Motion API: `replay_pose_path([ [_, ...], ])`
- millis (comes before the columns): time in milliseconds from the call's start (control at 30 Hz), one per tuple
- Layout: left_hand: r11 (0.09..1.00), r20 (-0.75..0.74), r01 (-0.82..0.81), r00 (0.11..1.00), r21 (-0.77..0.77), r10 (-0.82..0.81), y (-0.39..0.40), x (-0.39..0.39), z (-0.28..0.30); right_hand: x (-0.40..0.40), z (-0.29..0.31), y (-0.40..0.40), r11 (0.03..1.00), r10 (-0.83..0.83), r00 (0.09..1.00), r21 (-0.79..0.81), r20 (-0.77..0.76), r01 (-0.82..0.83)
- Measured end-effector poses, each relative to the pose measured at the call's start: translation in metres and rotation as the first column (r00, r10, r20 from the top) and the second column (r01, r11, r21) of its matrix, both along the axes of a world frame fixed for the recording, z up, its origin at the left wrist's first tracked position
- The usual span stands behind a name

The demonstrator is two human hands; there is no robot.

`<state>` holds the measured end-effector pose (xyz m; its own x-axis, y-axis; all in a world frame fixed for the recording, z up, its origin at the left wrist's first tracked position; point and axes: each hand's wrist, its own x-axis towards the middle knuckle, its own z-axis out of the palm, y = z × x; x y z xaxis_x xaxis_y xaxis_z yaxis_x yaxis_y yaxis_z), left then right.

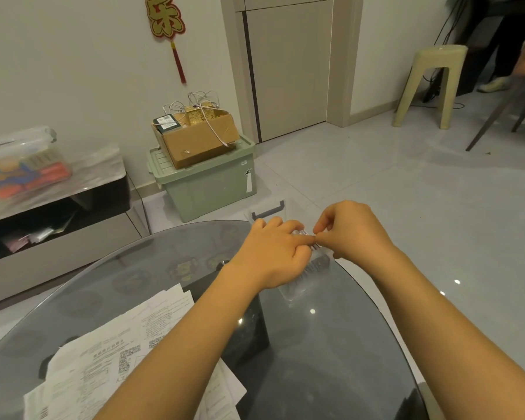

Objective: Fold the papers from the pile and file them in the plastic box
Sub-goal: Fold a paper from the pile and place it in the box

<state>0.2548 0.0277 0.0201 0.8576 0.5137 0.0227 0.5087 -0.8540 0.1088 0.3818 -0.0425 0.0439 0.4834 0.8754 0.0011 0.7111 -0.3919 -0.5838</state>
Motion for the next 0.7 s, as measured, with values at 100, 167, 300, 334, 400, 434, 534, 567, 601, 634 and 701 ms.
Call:
replay_pose_path([
  [100, 1.000, -0.038, -0.005, 0.999, -0.006, 0.005, 0.001, 0.005, 0.001, 0.003, 0.001, -0.005, 0.999, 0.015, 0.998, 0.047, -0.064, -0.012],
  [167, 1.000, -0.021, -0.008, 1.000, 0.005, 0.008, 0.000, 0.006, 0.000, 0.004, -0.002, -0.004, 0.998, 0.039, 0.998, 0.056, -0.042, -0.037],
  [300, 0.999, 0.075, -0.044, 0.996, 0.009, 0.043, -0.006, -0.003, -0.001, 0.005, -0.006, -0.004, 0.993, 0.090, 0.996, 0.082, -0.028, -0.088],
  [334, 0.998, 0.088, -0.055, 0.995, 0.000, 0.055, -0.007, -0.007, -0.001, 0.005, -0.008, -0.003, 0.990, 0.107, 0.994, 0.091, -0.027, -0.104],
  [400, 0.997, 0.082, -0.073, 0.994, -0.005, 0.073, -0.012, -0.016, 0.001, 0.002, -0.011, -0.003, 0.982, 0.156, 0.988, 0.112, -0.018, -0.153],
  [434, 0.997, 0.072, -0.083, 0.994, -0.007, 0.083, -0.013, -0.020, 0.001, 0.000, -0.012, -0.001, 0.977, 0.179, 0.984, 0.119, -0.014, -0.176],
  [534, 0.991, 0.035, -0.131, 0.991, -0.006, 0.131, -0.020, -0.038, 0.004, -0.013, -0.014, 0.001, 0.964, 0.233, 0.972, 0.134, -0.016, -0.229],
  [567, 0.990, 0.027, -0.139, 0.990, -0.011, 0.139, -0.019, -0.040, 0.002, -0.014, -0.016, 0.004, 0.962, 0.241, 0.970, 0.132, -0.019, -0.237],
  [601, 0.986, 0.022, -0.164, 0.986, -0.006, 0.164, -0.026, -0.050, 0.005, -0.022, -0.014, 0.000, 0.954, 0.272, 0.962, 0.138, -0.026, -0.266],
  [634, 0.985, 0.012, -0.171, 0.985, -0.012, 0.172, -0.026, -0.053, 0.003, -0.023, -0.015, 0.001, 0.953, 0.279, 0.959, 0.135, -0.036, -0.272],
  [701, 0.980, -0.003, -0.199, 0.980, -0.015, 0.199, -0.031, -0.064, 0.004, -0.031, -0.014, -0.001, 0.943, 0.311, 0.949, 0.139, -0.056, -0.301],
])
